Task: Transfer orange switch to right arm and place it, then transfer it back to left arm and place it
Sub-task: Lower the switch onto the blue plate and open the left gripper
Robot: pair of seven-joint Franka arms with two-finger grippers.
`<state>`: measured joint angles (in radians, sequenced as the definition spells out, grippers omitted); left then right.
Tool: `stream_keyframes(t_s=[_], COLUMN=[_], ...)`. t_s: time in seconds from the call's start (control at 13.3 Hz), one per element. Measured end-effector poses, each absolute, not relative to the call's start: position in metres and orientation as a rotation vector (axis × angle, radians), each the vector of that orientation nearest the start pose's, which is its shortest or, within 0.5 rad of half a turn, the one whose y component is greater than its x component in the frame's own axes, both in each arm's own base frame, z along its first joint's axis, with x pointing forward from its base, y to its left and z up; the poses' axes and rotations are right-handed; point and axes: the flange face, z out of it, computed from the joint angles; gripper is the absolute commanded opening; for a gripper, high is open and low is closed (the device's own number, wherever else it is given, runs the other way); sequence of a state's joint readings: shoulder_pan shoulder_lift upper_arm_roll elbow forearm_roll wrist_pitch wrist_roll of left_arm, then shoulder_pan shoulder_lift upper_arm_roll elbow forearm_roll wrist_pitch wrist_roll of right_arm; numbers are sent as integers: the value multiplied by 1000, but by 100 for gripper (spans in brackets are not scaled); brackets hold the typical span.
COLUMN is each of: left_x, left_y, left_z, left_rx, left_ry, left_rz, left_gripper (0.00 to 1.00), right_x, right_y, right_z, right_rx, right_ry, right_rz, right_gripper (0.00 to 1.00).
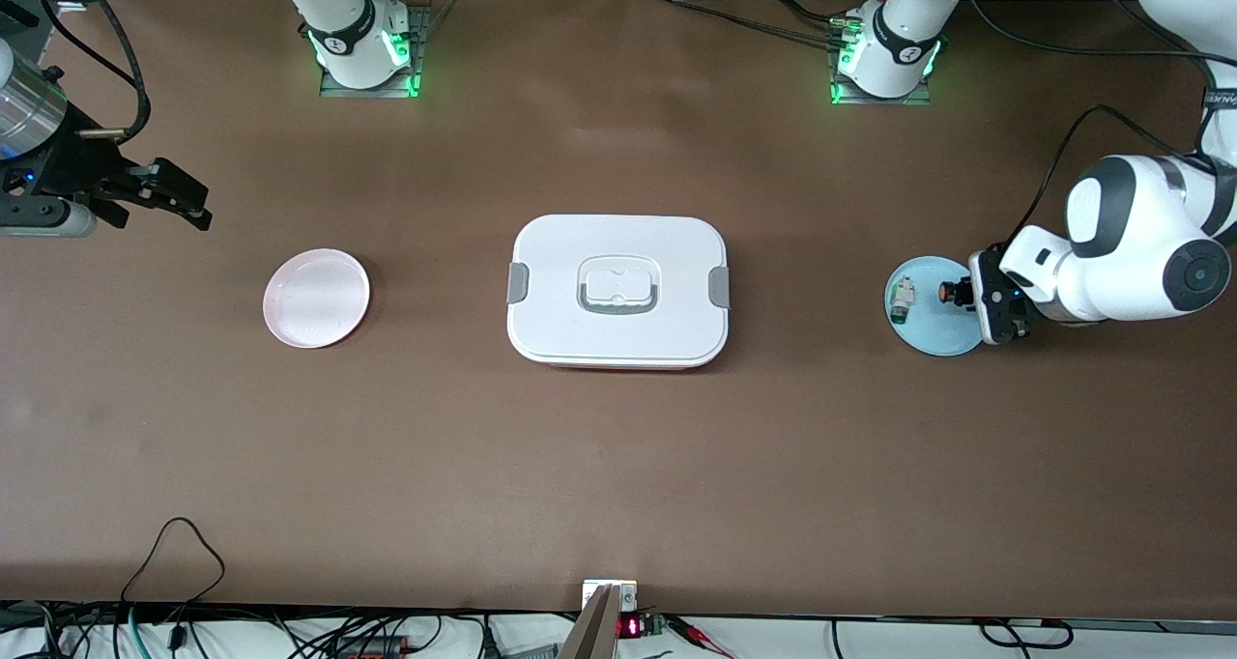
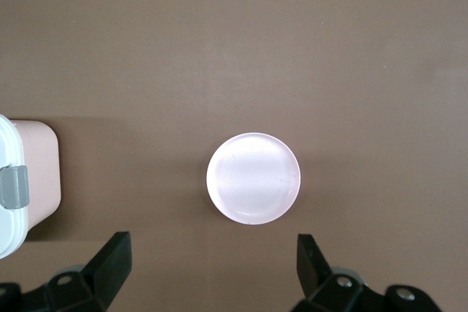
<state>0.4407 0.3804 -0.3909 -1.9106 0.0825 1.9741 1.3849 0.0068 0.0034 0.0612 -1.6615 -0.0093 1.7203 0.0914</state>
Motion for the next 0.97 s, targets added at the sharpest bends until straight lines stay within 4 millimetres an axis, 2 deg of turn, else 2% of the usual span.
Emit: stream_keyframes(t_s=[0.22, 0.67, 0.9, 0.97], left_x=[593, 591, 586, 585], left_y=[47, 91, 90, 90], left_z=[266, 216, 200, 198], left_rx=[-2547, -2535, -2539, -2538], left_ry=[2188, 2252, 2263, 2262], left_rz=[259, 147, 138, 131], left_gripper=[2, 2, 4, 8], right_x=[572, 575, 577, 578], right_y=[38, 41, 40, 39], right_z=[596, 605, 602, 602], right_rx=[-3142, -3188, -3190, -3191], right_ry=[35, 4, 5, 4], right_rz=[-115, -158, -151, -150], right_gripper=[100, 100, 100, 100])
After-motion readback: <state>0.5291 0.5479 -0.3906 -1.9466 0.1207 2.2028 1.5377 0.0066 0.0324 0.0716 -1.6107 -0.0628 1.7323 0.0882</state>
